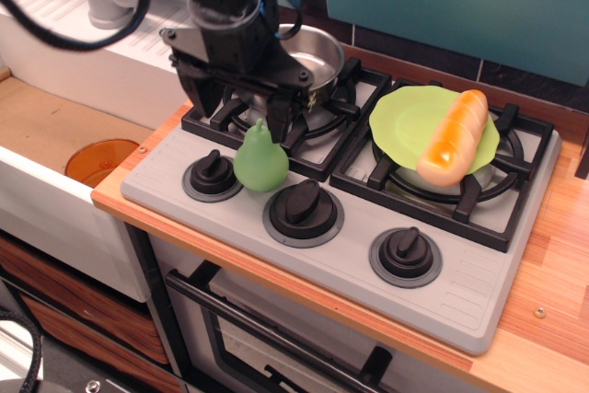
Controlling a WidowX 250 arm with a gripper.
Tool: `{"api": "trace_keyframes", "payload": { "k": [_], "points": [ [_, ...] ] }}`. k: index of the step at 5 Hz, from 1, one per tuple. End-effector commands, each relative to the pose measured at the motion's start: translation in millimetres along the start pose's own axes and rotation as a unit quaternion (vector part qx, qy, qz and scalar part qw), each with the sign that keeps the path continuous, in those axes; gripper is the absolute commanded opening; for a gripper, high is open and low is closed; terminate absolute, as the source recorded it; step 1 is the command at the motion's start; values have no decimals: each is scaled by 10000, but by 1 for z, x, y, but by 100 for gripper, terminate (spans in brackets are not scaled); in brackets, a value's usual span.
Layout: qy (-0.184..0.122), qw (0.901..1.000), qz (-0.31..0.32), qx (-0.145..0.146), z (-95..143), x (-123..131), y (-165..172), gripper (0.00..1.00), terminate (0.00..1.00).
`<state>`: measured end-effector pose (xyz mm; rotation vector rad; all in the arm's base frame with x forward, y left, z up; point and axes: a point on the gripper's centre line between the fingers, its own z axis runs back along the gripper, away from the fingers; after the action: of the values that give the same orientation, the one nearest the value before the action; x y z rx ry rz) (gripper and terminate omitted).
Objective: Put bread on plate and pear in pot or pan on stove
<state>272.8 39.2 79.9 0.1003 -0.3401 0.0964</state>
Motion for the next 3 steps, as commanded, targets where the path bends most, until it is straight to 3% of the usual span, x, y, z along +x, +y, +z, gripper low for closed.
{"api": "trace_keyframes", "payload": {
  "k": [1, 3],
  "points": [
    [-359, 9993, 26, -94, -17, 6, -7, 100, 0],
    [-362, 9993, 81, -68, -28, 6, -14, 100, 0]
  ]
}}
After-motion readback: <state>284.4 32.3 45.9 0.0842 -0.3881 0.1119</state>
